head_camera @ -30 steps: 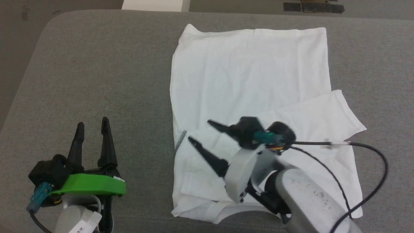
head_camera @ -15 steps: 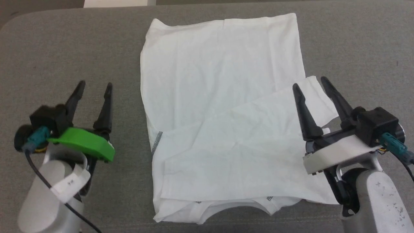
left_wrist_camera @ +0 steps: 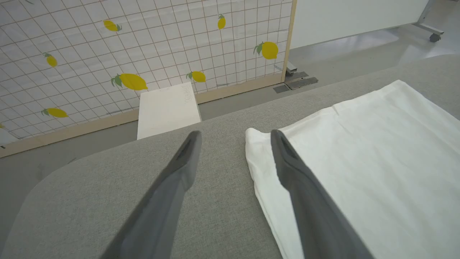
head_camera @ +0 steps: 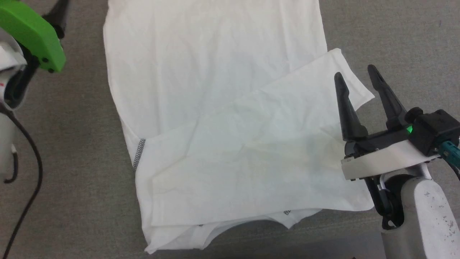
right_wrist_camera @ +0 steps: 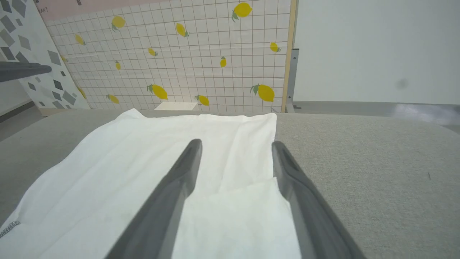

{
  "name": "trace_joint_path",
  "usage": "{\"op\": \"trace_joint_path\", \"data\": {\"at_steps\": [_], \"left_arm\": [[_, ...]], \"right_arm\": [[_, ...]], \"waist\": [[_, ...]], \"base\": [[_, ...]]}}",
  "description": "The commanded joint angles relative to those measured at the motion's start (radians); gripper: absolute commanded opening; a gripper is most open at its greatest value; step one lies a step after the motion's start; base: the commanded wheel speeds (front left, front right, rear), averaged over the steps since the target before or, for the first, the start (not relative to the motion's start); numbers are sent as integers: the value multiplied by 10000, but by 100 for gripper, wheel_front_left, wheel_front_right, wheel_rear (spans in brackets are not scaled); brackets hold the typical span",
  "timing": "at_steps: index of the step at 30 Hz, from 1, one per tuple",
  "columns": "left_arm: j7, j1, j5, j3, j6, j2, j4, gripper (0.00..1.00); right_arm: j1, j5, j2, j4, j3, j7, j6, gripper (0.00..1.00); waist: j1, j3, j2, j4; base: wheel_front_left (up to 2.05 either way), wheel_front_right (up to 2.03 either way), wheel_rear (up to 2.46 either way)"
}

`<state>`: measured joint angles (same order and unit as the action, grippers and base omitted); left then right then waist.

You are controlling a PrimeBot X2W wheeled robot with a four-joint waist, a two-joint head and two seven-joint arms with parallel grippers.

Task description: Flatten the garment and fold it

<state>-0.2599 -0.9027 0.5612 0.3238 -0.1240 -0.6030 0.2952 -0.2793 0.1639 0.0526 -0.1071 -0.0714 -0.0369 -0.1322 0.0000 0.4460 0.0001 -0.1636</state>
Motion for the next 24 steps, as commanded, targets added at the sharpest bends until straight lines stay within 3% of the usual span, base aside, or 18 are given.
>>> {"op": "trace_joint_path", "data": {"at_steps": [1, 8, 19, 24], "left_arm": [[-334, -486, 265, 103, -67, -180, 129, 100], [-1911, -2039, 808, 239, 23, -465, 824, 100], [-3209, -3070, 765, 296, 588, -615, 1217, 100], [-3847, -3075, 293, 414, 1427, -947, 1462, 100]], "right_arm": [[-172, 129, -21, -49, -45, -125, 15, 100], [-271, 450, -22, -103, -150, -479, 15, 100], [-346, 759, -23, -213, -372, -845, 15, 100], [-409, 847, -23, -114, -463, -954, 15, 100]], "waist": [[0, 1054, -1, -870], [0, 1873, -1, -1400], [0, 2508, -1, -1855], [0, 2639, -1, -1951]], "base": [[0, 0, 0], [0, 0, 0], [0, 0, 0], [0, 0, 0]]}}
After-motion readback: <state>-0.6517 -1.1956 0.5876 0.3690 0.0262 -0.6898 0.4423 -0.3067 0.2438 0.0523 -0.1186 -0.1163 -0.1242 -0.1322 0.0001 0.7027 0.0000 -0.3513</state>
